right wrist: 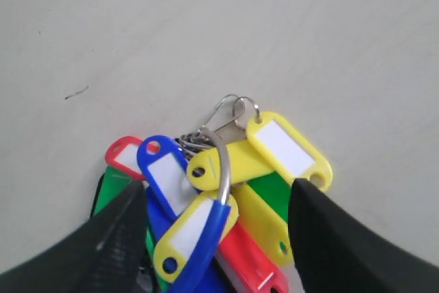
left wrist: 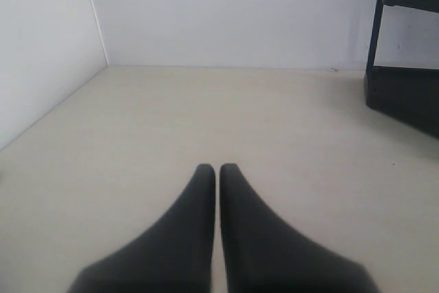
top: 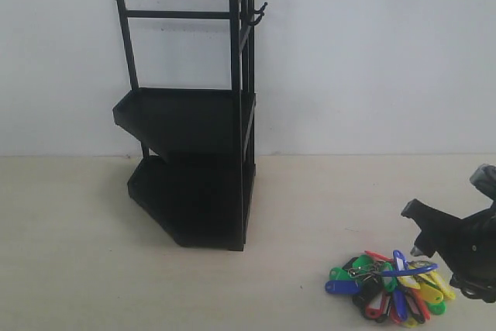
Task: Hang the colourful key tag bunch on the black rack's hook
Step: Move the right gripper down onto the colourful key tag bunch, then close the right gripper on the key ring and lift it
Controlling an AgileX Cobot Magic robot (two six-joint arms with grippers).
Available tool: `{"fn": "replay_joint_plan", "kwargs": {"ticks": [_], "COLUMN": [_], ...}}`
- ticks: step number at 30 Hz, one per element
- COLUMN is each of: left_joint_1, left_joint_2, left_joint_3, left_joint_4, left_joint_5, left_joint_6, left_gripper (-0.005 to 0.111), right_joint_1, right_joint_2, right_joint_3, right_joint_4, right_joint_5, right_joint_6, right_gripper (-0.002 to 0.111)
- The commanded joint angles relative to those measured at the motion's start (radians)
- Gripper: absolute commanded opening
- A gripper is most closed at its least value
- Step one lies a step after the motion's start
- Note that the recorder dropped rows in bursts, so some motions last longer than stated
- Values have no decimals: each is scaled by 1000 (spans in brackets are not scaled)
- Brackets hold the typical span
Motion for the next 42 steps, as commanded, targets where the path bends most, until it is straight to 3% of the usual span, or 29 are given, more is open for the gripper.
{"fn": "replay_joint_plan", "kwargs": {"ticks": [1, 8, 26, 28, 34, 42], "left_joint_1": [-1, -1, -1, -1, -1, -1], "left_joint_2": [4, 4, 4, 4, 4, 4], "left_joint_3": [-2, -2, -2, -2, -2, -2], "left_joint_4": [0, 0, 0, 0, 0, 0], "left_joint_5": [-3, -3, -3, -3, -3, -3], "left_joint_6": [-6, -6, -6, -6, -6, -6], "left_gripper": [4, 4, 4, 4, 4, 4], "right_joint_1": [-1, 71, 81, 81, 81, 81], "right_joint_2": [1, 17, 116, 116, 118, 118], "right_joint_3": [-19, -51, -92, -92, -92, -92], "right_joint_4": [3, 7, 7, 7, 21, 21], "right_joint_5": [24, -6, -45, -48, -35, -33], "right_joint_6": [-2, 0, 1, 1, 25, 8], "right_gripper": [58, 58, 58, 55, 27, 25]}}
